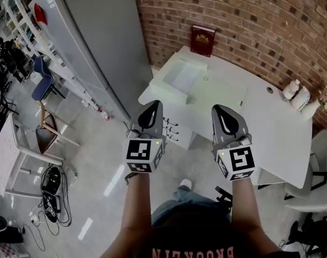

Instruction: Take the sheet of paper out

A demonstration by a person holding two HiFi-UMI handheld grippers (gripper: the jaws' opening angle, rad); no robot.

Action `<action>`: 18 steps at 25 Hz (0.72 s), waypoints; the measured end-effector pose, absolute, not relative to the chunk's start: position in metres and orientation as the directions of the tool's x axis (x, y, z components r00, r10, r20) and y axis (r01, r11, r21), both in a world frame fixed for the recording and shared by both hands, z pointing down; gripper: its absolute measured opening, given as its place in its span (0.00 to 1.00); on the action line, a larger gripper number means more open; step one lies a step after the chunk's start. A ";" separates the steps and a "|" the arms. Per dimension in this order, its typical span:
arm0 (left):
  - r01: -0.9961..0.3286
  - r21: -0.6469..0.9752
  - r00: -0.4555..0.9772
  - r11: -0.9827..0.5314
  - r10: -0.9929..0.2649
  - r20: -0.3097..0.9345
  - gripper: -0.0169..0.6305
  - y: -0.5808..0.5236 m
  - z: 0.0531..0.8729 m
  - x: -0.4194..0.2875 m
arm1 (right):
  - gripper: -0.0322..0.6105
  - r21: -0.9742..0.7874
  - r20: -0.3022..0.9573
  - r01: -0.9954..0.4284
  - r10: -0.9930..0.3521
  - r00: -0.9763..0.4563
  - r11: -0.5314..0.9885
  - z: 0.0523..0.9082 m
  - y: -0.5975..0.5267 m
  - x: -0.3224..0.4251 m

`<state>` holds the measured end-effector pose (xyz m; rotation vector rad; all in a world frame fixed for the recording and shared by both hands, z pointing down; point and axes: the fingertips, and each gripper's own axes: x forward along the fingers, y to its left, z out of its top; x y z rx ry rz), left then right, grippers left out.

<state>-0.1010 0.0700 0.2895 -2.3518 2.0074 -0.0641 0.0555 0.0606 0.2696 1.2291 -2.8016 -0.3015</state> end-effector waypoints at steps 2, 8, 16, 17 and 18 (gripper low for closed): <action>-0.984 -0.068 0.165 -0.165 -0.986 0.003 0.02 0.055 0.290 -0.099 | 0.04 0.247 0.017 -0.720 -0.746 -0.666 0.649 0.275 0.042 0.059; -0.985 -0.060 0.161 -0.162 -0.987 0.005 0.03 0.024 0.289 -0.099 | 0.04 0.215 0.092 -0.681 -0.708 -0.700 0.700 0.281 0.005 0.059; -0.980 -0.063 0.181 -0.187 -0.980 0.089 0.03 -0.013 0.305 -0.099 | 0.04 0.029 0.049 -0.672 -0.672 -0.739 0.740 0.291 -0.034 0.055; -0.978 -0.056 0.194 -0.200 -0.976 0.102 0.03 -0.018 0.307 -0.100 | 0.04 0.015 0.045 -0.673 -0.673 -0.739 0.740 0.293 -0.039 0.053; -0.976 -0.051 0.205 -0.212 -0.972 0.112 0.03 -0.025 0.309 -0.101 | 0.04 0.006 0.044 -0.677 -0.676 -0.735 0.736 0.294 -0.044 0.052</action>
